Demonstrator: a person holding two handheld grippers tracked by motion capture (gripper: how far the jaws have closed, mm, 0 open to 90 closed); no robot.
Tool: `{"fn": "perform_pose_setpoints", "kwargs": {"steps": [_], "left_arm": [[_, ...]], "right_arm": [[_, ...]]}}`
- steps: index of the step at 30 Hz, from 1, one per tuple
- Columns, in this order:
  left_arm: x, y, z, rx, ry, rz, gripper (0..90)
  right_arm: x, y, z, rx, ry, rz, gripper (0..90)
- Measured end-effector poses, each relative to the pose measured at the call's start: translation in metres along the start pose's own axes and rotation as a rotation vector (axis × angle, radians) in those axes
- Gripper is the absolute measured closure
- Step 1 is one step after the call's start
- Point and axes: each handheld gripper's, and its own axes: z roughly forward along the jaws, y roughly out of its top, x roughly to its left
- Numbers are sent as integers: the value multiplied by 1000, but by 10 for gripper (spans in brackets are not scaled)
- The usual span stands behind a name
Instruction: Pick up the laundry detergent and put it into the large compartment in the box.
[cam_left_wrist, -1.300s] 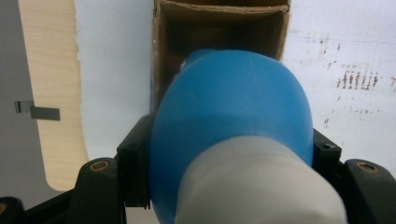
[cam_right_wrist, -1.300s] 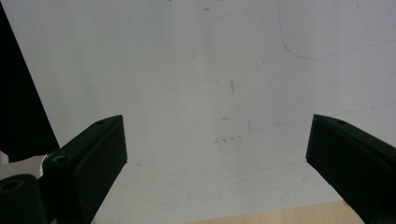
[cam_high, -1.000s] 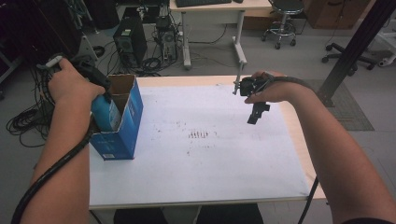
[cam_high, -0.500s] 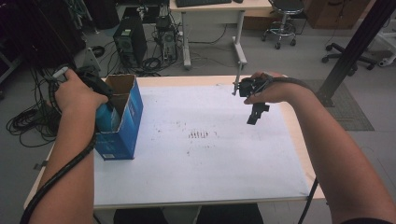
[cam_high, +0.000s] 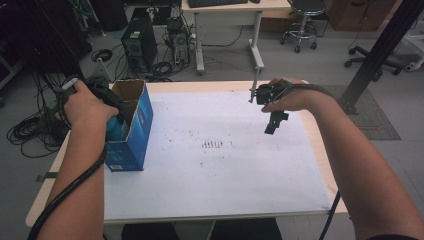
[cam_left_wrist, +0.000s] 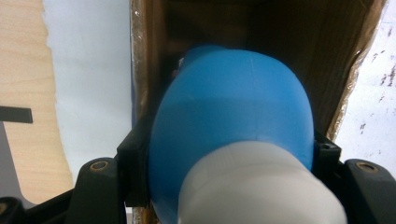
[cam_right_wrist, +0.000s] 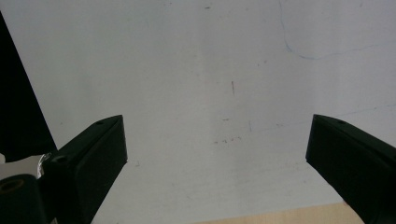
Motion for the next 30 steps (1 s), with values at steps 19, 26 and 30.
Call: {"fn": "perform_pose_setpoints", "kwargs": {"steps": [19, 26, 30], "left_arm": [[-5, 1, 17, 18, 8, 15, 364], [-6, 1, 21, 17, 17, 20, 364], [-6, 1, 24, 22, 23, 22, 364]], "right_arm": [[0, 0, 2, -3, 4, -3, 52], [0, 0, 3, -4, 3, -2, 52], [0, 1, 3, -4, 4, 0, 52]]}}
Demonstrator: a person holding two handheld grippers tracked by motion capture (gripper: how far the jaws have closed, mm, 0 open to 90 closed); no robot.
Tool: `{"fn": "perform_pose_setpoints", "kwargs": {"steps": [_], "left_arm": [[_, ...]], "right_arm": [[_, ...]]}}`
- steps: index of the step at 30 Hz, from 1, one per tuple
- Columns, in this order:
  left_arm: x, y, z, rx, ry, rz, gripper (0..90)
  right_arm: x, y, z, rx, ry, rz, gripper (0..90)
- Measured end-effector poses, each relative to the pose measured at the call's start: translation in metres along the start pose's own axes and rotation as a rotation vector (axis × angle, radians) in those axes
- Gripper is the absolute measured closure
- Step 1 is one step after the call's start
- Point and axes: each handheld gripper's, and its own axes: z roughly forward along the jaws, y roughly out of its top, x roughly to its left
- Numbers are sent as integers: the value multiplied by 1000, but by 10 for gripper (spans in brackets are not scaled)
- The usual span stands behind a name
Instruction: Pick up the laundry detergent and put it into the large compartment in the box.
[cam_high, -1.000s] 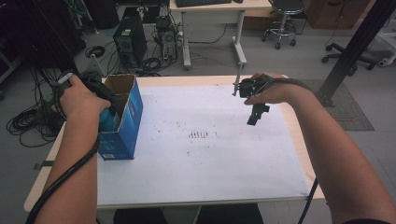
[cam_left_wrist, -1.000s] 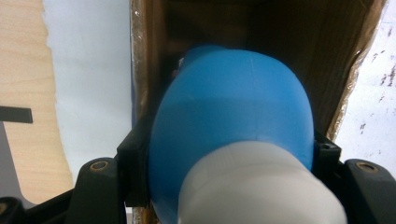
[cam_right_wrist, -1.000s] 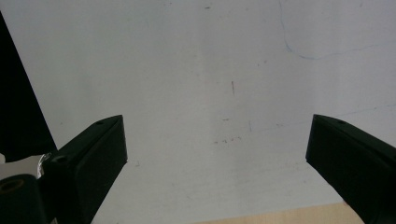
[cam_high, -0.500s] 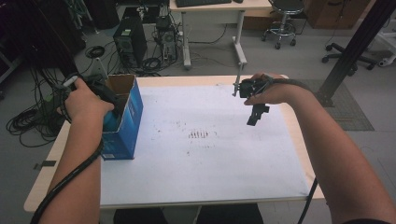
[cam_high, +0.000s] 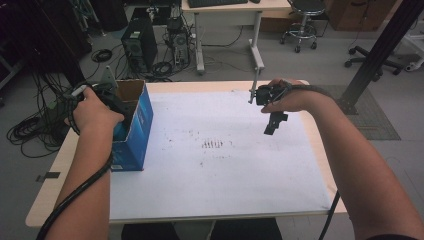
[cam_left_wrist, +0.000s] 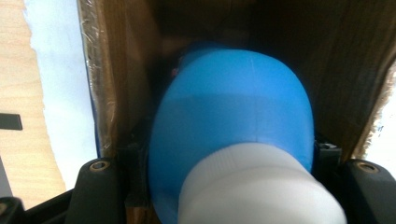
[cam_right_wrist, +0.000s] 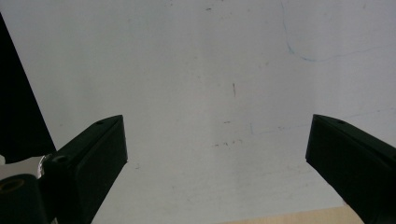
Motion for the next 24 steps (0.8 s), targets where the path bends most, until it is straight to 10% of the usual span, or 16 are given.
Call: {"fn": "perform_pose_setpoints", "kwargs": {"steps": [24], "left_arm": [[2, -1, 6, -1, 7, -4, 362]], "right_arm": [[2, -1, -1, -12, -3, -7, 52]]}}
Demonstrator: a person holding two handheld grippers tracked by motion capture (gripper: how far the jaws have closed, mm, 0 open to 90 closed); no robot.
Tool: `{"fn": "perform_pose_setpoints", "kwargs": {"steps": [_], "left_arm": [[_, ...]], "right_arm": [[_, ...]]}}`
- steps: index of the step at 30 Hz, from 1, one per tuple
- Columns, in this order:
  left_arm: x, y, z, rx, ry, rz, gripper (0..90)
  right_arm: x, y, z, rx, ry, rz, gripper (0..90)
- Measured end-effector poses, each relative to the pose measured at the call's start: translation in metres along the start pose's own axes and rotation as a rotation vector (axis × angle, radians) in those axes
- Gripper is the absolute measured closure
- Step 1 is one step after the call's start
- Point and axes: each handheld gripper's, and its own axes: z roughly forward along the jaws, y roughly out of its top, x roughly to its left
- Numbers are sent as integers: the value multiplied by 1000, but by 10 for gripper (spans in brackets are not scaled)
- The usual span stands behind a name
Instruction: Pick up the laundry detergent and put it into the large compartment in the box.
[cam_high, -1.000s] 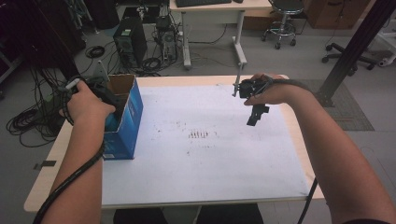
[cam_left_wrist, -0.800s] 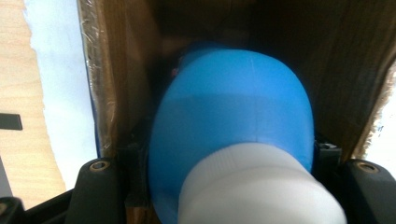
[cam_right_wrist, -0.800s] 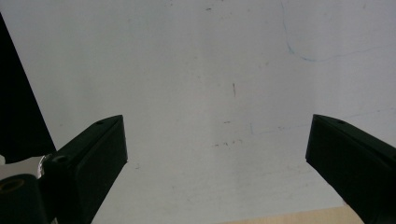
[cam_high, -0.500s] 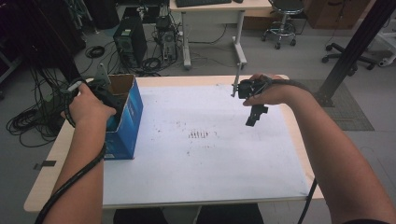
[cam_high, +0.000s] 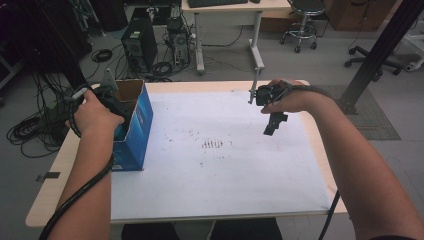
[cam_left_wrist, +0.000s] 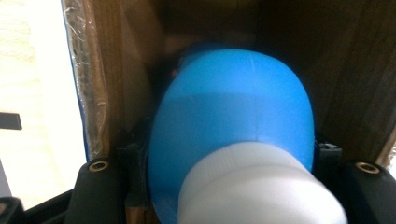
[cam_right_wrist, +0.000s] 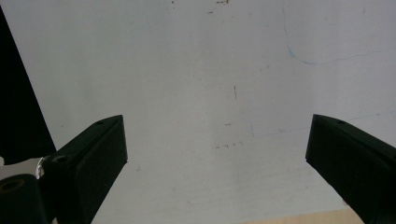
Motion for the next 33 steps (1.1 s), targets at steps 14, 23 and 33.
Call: {"fn": "perform_pose_setpoints", "kwargs": {"steps": [14, 23, 33], "left_arm": [[-1, -1, -3, -12, -8, -4, 313], [-3, -3, -7, -19, -5, -6, 299], [-6, -8, -18, -30, 28, -20, 263]], "right_arm": [[-1, -3, 3, -2, 4, 5, 52], [0, -4, 4, -7, 6, 4, 52], [1, -6, 4, -15, 5, 1, 52]]}}
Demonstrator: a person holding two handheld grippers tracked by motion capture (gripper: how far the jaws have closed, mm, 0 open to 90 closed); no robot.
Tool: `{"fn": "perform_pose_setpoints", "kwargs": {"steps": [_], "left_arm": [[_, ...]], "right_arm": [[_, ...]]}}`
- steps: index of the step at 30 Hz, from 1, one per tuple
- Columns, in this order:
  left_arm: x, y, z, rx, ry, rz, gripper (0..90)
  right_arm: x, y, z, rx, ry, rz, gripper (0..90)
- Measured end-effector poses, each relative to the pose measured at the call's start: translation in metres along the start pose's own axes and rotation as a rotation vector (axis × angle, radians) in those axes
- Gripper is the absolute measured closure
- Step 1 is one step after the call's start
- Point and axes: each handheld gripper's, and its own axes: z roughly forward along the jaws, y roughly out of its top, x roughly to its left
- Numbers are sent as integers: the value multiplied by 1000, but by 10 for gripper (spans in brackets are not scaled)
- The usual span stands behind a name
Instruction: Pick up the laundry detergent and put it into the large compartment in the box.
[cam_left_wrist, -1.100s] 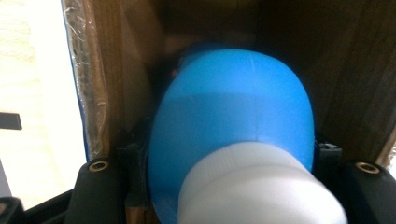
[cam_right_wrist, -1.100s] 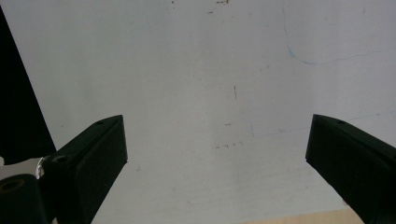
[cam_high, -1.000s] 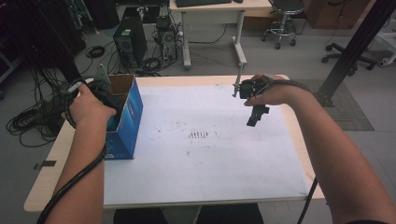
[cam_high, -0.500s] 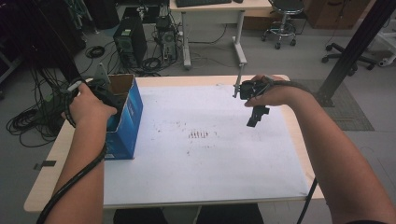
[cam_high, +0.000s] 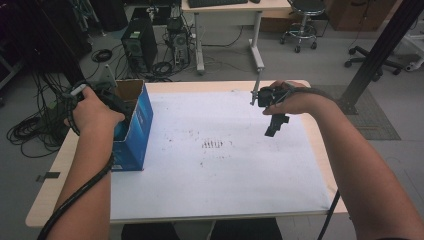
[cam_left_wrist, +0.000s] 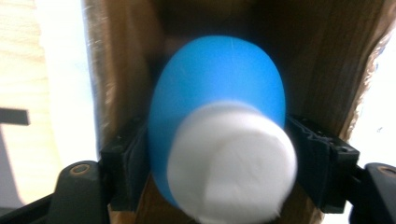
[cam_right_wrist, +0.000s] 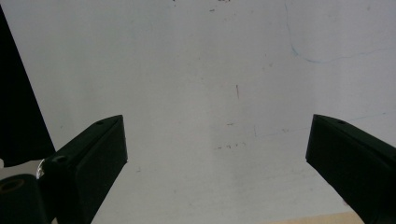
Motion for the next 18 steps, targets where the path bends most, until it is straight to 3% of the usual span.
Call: {"fn": "perform_pose_setpoints", "kwargs": {"steps": [18], "left_arm": [[-1, -10, -22, -52, 19, 11, 164]], "right_arm": [[4, 0, -4, -14, -9, -3, 52]]}}
